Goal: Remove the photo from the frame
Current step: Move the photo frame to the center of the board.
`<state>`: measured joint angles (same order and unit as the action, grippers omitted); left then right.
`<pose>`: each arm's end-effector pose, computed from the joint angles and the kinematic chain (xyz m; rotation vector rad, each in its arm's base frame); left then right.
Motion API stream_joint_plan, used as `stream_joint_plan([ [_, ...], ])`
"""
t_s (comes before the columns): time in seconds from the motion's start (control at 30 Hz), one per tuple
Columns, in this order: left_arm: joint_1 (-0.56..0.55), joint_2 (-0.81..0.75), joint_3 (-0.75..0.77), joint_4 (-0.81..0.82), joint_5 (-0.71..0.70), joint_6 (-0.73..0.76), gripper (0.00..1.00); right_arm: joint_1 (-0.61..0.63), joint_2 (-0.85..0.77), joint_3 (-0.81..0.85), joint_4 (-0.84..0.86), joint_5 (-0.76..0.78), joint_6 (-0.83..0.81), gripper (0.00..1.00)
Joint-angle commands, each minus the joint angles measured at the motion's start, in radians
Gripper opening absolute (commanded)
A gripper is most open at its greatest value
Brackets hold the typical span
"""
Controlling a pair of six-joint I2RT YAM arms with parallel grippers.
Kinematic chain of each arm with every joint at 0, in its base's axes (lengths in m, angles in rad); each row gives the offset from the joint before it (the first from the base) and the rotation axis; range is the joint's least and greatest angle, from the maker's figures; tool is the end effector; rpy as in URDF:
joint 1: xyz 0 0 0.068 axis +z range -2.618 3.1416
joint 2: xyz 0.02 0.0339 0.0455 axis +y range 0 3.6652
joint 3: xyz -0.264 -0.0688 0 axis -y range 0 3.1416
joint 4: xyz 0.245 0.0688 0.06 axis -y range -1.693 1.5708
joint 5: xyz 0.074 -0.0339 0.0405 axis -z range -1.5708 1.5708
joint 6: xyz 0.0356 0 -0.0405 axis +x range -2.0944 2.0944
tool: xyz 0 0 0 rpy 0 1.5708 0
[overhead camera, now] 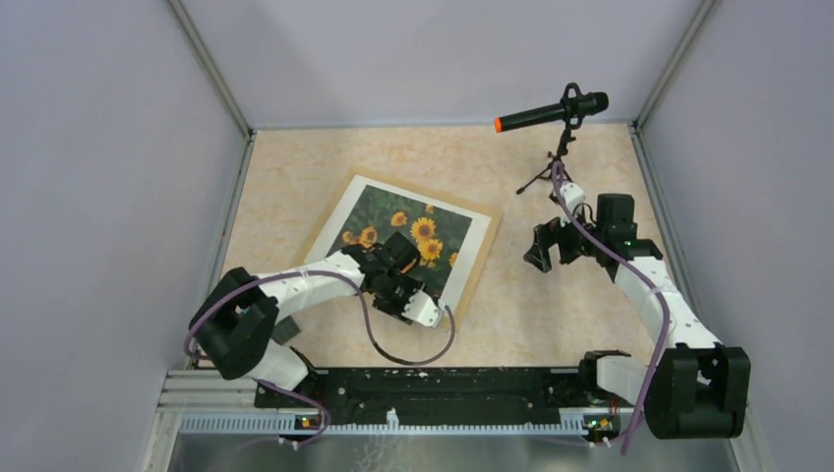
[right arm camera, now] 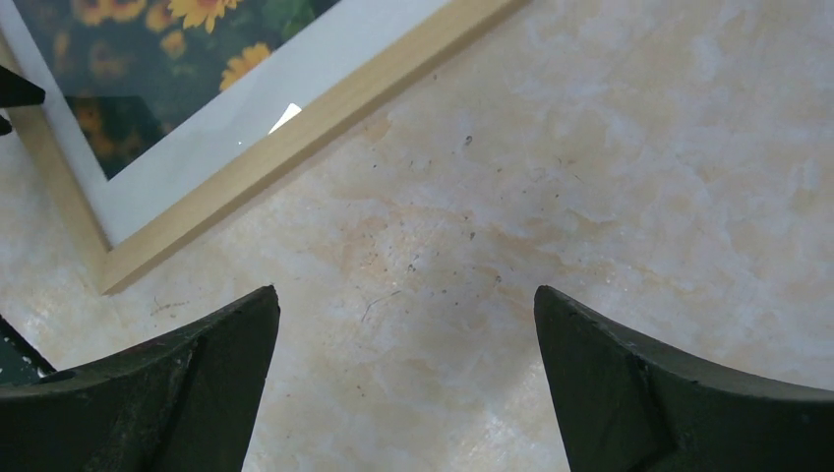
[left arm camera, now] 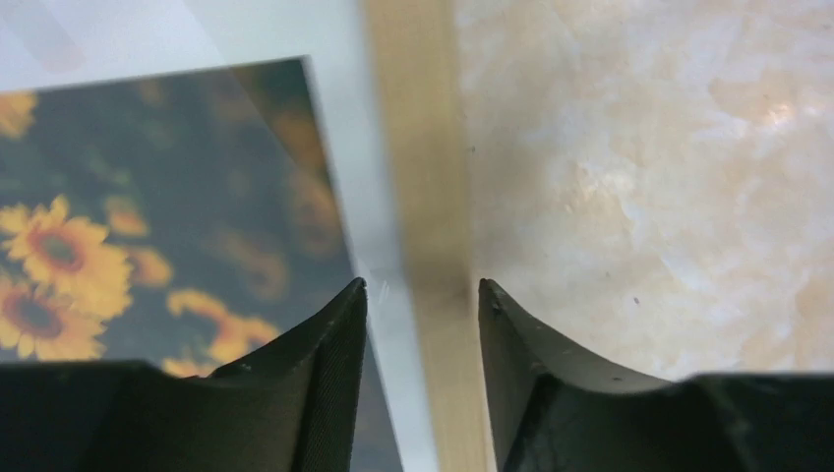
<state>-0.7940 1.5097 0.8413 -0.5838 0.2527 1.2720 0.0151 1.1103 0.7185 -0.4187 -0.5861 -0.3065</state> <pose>0.1810 -0.1969 0.1693 2.4029 1.3675 -0.2360 0.2231 0.0231 0.2368 -0.6306 2.1863 0.5434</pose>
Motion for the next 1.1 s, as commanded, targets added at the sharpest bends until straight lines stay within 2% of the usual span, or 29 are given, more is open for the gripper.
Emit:
stream_joint_plan([
  [0.0,0.093,-0.127,0.054,-0.132,0.153,-0.080,0.59,0.044,0.012,0.086,0.024,-0.006,-0.028,0.99],
  [0.07,0.198,-0.171,0.114,-0.180,0.256,-0.104,0.67,0.067,0.039,0.122,0.031,0.010,-0.022,0.99],
  [0.13,0.300,-0.203,0.156,-0.233,0.337,-0.115,0.70,0.094,0.077,0.155,0.045,0.032,-0.012,0.99],
  [0.3,0.497,-0.259,0.152,-0.284,0.345,-0.101,0.69,0.167,0.207,0.247,0.089,0.077,-0.004,0.99],
  [0.4,0.570,-0.273,0.130,-0.349,0.331,-0.063,0.68,0.203,0.290,0.315,0.102,0.095,-0.009,0.99],
  [0.73,0.627,-0.302,-0.019,-0.366,0.193,-0.001,0.66,0.312,0.601,0.508,0.132,0.115,-0.013,0.99],
  [1.07,0.631,-0.219,-0.071,-0.213,0.158,-0.032,0.65,0.319,0.811,0.641,0.142,0.117,-0.022,0.99],
])
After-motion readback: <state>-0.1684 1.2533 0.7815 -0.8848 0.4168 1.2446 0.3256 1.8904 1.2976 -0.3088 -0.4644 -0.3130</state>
